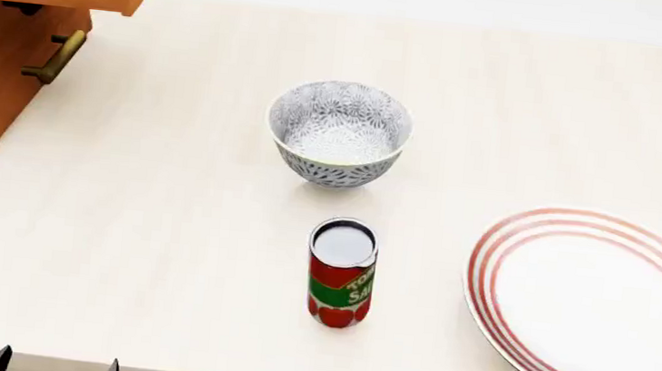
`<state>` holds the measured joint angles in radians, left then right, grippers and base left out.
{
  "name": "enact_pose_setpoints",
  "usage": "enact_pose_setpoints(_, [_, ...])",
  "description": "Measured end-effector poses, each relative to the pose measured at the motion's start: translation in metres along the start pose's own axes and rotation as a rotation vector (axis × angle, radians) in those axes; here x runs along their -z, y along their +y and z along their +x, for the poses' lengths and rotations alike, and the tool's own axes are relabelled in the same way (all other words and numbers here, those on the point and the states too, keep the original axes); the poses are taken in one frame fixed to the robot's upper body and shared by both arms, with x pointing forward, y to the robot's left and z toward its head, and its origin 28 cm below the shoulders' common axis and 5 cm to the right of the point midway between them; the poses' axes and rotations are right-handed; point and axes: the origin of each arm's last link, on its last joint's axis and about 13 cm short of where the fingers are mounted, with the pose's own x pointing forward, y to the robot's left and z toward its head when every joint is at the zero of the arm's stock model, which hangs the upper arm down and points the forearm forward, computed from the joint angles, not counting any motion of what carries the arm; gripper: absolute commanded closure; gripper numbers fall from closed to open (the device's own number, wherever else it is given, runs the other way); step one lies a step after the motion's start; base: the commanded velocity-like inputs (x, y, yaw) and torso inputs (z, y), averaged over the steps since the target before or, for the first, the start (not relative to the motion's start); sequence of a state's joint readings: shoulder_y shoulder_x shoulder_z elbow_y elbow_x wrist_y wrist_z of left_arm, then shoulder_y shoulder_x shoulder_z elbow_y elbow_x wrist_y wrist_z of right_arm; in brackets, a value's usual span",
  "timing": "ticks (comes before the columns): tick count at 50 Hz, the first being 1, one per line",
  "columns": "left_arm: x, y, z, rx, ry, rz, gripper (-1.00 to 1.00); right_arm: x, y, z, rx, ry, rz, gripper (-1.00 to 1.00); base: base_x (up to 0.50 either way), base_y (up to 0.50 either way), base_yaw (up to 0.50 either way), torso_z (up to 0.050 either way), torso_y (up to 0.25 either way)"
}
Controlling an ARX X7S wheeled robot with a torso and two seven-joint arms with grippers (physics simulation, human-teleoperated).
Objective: Put the bowl on top of the cabinet.
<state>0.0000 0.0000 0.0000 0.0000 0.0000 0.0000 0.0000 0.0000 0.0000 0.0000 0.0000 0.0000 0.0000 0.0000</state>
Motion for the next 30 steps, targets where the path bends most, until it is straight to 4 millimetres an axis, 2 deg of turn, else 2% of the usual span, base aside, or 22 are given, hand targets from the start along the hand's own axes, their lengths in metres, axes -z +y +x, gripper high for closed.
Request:
enact_pose_setpoints(22, [0.004, 0.001, 0.001, -0.013, 0.007, 0.020, -1.00, -0.003, -0.001, -0.002, 0.034, -0.016, -0.028, -1.00, 0.00, 0.00, 0.00, 0.000, 0.000])
enact_pose_setpoints(30, [-0.009, 0.003, -0.002, -0.031, -0.035, 0.023, -1.00, -0.016, -0.003, -0.005, 0.074, -0.063, -0.033, -1.00, 0.00, 0.00, 0.00, 0.000, 0.000])
